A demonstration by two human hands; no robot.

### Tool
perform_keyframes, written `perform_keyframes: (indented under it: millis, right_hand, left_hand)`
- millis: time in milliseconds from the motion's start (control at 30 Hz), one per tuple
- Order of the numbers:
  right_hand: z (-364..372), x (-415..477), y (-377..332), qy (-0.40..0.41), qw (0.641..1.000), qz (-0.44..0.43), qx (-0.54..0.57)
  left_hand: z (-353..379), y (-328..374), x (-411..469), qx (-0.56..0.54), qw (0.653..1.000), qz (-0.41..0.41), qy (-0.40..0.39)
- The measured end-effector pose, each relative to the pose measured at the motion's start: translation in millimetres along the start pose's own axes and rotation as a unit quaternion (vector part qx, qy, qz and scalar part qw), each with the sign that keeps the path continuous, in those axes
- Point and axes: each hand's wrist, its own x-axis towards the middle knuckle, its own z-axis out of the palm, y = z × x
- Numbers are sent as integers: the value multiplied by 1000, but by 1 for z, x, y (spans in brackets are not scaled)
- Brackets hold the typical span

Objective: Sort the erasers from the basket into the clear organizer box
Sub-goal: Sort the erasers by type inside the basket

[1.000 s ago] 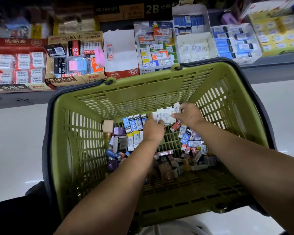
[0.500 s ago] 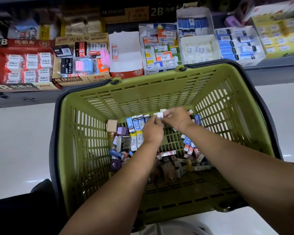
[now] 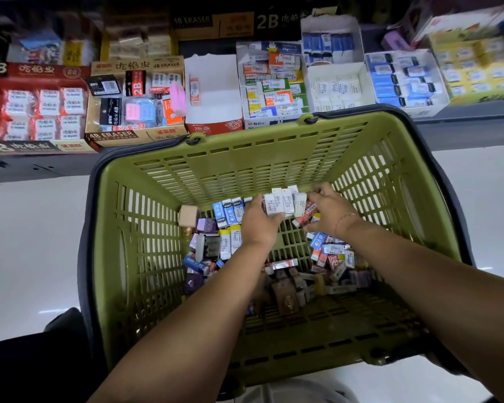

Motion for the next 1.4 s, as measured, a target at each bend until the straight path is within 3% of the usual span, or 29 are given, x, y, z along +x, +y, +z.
perform_keyframes:
  millis: [67,200,633,800,933,1067,1300,1400]
  right_hand:
    - [2,2,-1,1,999,1,-49]
    - [0,4,-4,13,999,8,-46]
    - [-27,-26,-15,12,990,-42,-132]
    - [-5,-44,-47,-73,995,47,42]
    - [19,-47,-62,-54,978,135,153]
    - [19,-46,-65,-71,961,144,225]
    - [11,-39,-65,-132,974,151,100]
    - [8,-33,-69,-131,969,174,114]
  left_hand:
    - [-1,1,1,44,999,9,7]
    - [-4,2,4,97,995,24,15]
    - [-20,-8,-6,95,995,22,-4]
    - [-18,-18,-22,96,995,-30,2]
    - [-9,-18,-27,49,991,-94,-77]
    - [-9,-23,-30,59,989,-101,-89]
    - [-1,-23,-30,40,988,-99,-114]
    - [1,-24,-31,30,988,-104,-112]
